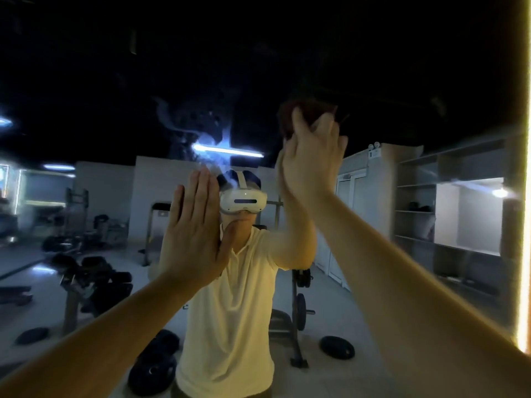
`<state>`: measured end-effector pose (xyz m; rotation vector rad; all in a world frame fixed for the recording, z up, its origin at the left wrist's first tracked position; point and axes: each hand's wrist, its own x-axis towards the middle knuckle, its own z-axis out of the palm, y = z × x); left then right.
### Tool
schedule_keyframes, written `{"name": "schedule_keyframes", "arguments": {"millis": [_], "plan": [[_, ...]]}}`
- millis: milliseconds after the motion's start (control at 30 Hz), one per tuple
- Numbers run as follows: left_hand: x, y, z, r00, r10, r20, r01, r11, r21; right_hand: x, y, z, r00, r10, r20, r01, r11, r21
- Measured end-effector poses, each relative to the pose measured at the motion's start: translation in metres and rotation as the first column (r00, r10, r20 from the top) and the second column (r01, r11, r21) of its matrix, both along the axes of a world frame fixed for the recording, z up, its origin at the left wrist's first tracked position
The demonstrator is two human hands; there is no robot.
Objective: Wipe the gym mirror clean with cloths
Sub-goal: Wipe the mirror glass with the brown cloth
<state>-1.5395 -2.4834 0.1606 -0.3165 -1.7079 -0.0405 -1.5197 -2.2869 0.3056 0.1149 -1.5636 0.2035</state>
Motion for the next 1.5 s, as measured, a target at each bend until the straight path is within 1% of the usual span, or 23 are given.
{"name": "schedule_keyframes", "arguments": {"millis": [67, 133, 300, 367, 400, 467, 533, 567, 600, 667, 700, 767, 867, 967, 1000, 1067, 1133, 1167, 1233, 1300, 1367, 1433, 1500], "plan": [[0.000, 0.001, 0.000, 0.999, -0.032, -0.003, 0.032, 0.999, 0.009, 0.000, -0.013, -0.054, 0.995, 0.104, -0.009, -0.102, 0.989, 0.102], [0.003, -0.001, 0.002, 0.997, -0.076, -0.010, 0.076, 0.997, 0.016, 0.000, -0.009, -0.115, 0.985, 0.165, 0.051, -0.172, 0.957, 0.235], [0.026, -0.009, -0.017, 0.998, -0.054, 0.027, 0.056, 0.993, -0.100, 0.008, 0.032, -0.257, 0.956, 0.128, 0.263, -0.233, 0.876, 0.423], [0.034, -0.007, -0.036, 0.998, -0.049, 0.037, 0.054, 0.985, -0.164, 0.020, 0.051, -0.283, 0.929, 0.091, 0.360, -0.282, 0.803, 0.524], [0.036, -0.007, -0.045, 0.998, -0.049, 0.046, 0.056, 0.984, -0.169, 0.026, 0.058, -0.278, 0.911, 0.114, 0.396, -0.319, 0.805, 0.501], [0.035, -0.009, -0.058, 0.998, -0.026, 0.059, 0.035, 0.989, -0.142, 0.026, 0.065, -0.237, 0.894, 0.231, 0.385, -0.356, 0.887, 0.294], [0.031, -0.011, -0.064, 0.997, -0.018, 0.071, 0.026, 0.993, -0.113, 0.018, 0.072, -0.165, 0.966, 0.211, 0.151, -0.212, 0.977, -0.006], [0.030, -0.010, -0.066, 0.997, -0.020, 0.077, 0.028, 0.994, -0.101, 0.014, 0.077, -0.128, 0.978, 0.195, 0.069, -0.181, 0.968, -0.173], [0.028, -0.007, -0.067, 0.996, -0.024, 0.084, 0.032, 0.995, -0.090, 0.009, 0.079, -0.098, 0.985, 0.171, 0.013, -0.162, 0.950, -0.268], [0.023, 0.004, -0.073, 0.994, -0.050, 0.094, 0.055, 0.997, -0.056, -0.002, 0.071, -0.075, 0.993, 0.104, -0.052, -0.116, 0.939, -0.324], [0.021, 0.011, -0.077, 0.994, -0.070, 0.090, 0.073, 0.997, -0.032, -0.005, 0.060, -0.084, 0.996, 0.068, -0.059, -0.083, 0.946, -0.312], [0.014, 0.024, -0.083, 0.993, -0.096, 0.068, 0.094, 0.995, 0.030, -0.007, 0.033, -0.138, 0.997, 0.081, -0.009, -0.081, 0.977, -0.198], [0.007, 0.033, -0.087, 0.996, -0.068, 0.055, 0.064, 0.996, 0.067, -0.001, 0.029, -0.239, 0.984, 0.126, 0.129, -0.141, 0.982, 0.122], [0.008, 0.033, -0.086, 0.998, -0.033, 0.061, 0.029, 0.998, 0.055, 0.011, 0.072, -0.275, 0.978, 0.026, 0.208, -0.125, 0.869, 0.480], [0.009, 0.033, -0.086, 0.998, -0.031, 0.060, 0.028, 0.998, 0.051, 0.014, 0.088, -0.266, 0.970, -0.030, 0.242, -0.100, 0.855, 0.509], [0.008, 0.034, -0.087, 0.998, -0.030, 0.049, 0.028, 0.998, 0.052, 0.021, 0.116, -0.221, 0.952, -0.005, 0.306, -0.102, 0.937, 0.335], [0.008, 0.035, -0.087, 0.999, -0.027, 0.042, 0.024, 0.998, 0.061, 0.014, 0.145, -0.162, 0.989, -0.065, 0.134, 0.058, 0.997, 0.052], [0.008, 0.035, -0.087, 0.999, -0.026, 0.038, 0.023, 0.998, 0.062, 0.014, 0.154, -0.136, 0.992, -0.084, 0.091, 0.094, 0.989, -0.111], [0.008, 0.036, -0.086, 0.999, -0.024, 0.030, 0.022, 0.998, 0.055, 0.005, 0.156, -0.116, 0.992, -0.099, 0.073, 0.115, 0.954, -0.278], [0.008, 0.036, -0.086, 0.999, -0.013, 0.035, 0.011, 0.998, 0.054, -0.005, 0.140, -0.143, 0.997, -0.067, 0.050, 0.080, 0.942, -0.327], [0.008, 0.036, -0.086, 0.999, -0.013, 0.037, 0.010, 0.998, 0.058, -0.008, 0.122, -0.209, 0.998, 0.005, 0.056, 0.014, 0.942, -0.337], [0.009, 0.036, -0.086, 0.999, -0.012, 0.039, 0.009, 0.998, 0.062, 0.002, 0.112, -0.280, 0.991, 0.055, 0.119, -0.018, 0.956, -0.293], [0.009, 0.036, -0.085, 0.999, -0.006, 0.032, 0.004, 0.998, 0.070, 0.015, 0.108, -0.322, 0.976, 0.072, 0.208, -0.023, 0.973, -0.230]]}}
